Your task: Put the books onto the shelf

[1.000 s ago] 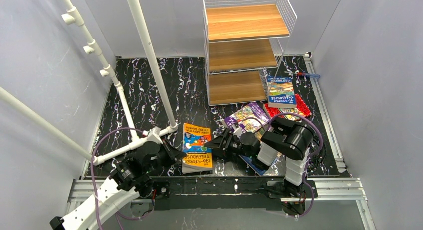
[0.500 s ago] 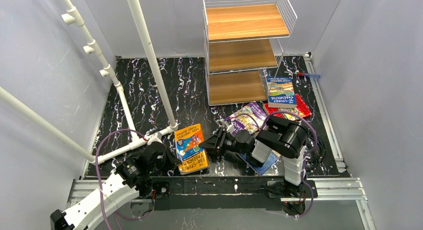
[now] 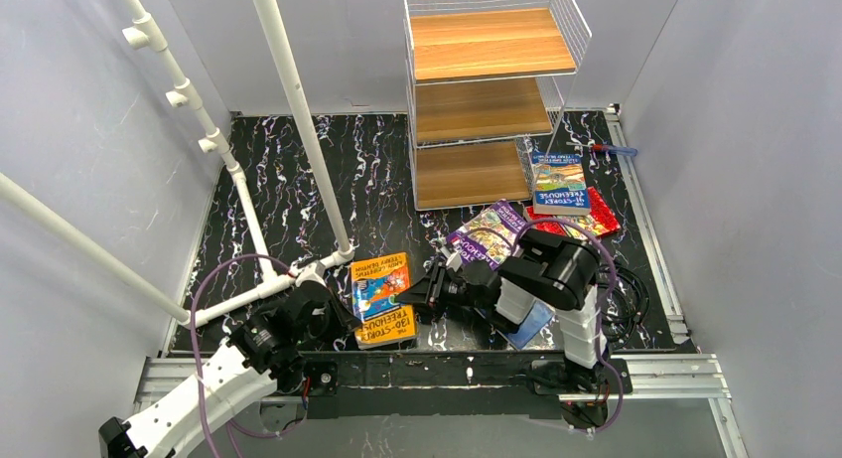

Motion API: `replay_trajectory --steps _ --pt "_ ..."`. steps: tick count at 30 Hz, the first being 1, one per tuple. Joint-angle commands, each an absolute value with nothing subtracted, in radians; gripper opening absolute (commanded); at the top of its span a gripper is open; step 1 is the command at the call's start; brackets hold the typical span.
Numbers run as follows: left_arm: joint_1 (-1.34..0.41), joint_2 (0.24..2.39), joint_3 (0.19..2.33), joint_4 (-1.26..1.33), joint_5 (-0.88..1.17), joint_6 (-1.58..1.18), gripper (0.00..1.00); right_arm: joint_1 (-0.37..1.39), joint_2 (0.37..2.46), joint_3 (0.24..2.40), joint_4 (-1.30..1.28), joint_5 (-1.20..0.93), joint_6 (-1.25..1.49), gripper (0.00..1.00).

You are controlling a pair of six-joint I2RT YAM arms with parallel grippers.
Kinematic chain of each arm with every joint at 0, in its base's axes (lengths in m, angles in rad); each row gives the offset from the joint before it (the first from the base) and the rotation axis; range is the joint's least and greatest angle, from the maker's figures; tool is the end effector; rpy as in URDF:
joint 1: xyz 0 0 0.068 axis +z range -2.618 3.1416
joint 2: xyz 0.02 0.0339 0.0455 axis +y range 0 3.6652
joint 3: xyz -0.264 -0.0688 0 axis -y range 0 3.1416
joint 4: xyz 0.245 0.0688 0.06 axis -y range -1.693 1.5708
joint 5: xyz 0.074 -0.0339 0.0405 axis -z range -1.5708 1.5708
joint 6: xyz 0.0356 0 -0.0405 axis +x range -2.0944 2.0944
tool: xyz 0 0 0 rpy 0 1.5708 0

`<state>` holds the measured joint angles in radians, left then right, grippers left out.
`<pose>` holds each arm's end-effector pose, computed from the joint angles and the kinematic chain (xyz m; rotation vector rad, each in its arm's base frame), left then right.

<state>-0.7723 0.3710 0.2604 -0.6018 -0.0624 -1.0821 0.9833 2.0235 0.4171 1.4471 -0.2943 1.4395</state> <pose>0.0782 -0.0731 0.1702 -0.4120 2.4117 -0.8498 0.1540 0.2499 0.0868 0.2266 2.2044 1.8685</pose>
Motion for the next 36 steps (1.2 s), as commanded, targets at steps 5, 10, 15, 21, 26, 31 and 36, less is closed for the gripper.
replay_trajectory --steps 5,10,15,21,26,31,36 --pt "-0.774 0.368 0.533 -0.738 -0.101 -0.946 0.64 0.998 1.588 0.265 1.507 -0.244 1.333 0.01" --pt "-0.774 0.363 0.758 -0.887 -0.231 -0.864 0.81 0.983 1.019 0.345 0.636 -0.076 1.077 0.01" --pt "-0.773 0.361 0.869 -0.923 -0.357 -0.812 0.89 0.916 0.669 0.6 0.03 0.074 0.868 0.01" --pt "-0.774 0.442 0.944 -0.914 -0.352 -0.764 0.98 0.908 0.642 0.878 -0.216 0.199 0.775 0.01" --pt "-0.774 0.454 0.931 -0.891 -0.33 -0.77 0.98 0.909 0.715 1.19 -0.238 0.313 0.712 0.01" --pt "-0.773 0.43 0.904 -0.873 -0.319 -0.794 0.98 0.908 0.87 1.478 -0.252 0.482 0.683 0.01" --pt "-0.774 0.415 0.881 -0.857 -0.309 -0.807 0.98 0.909 0.984 1.541 -0.082 0.701 0.733 0.01"
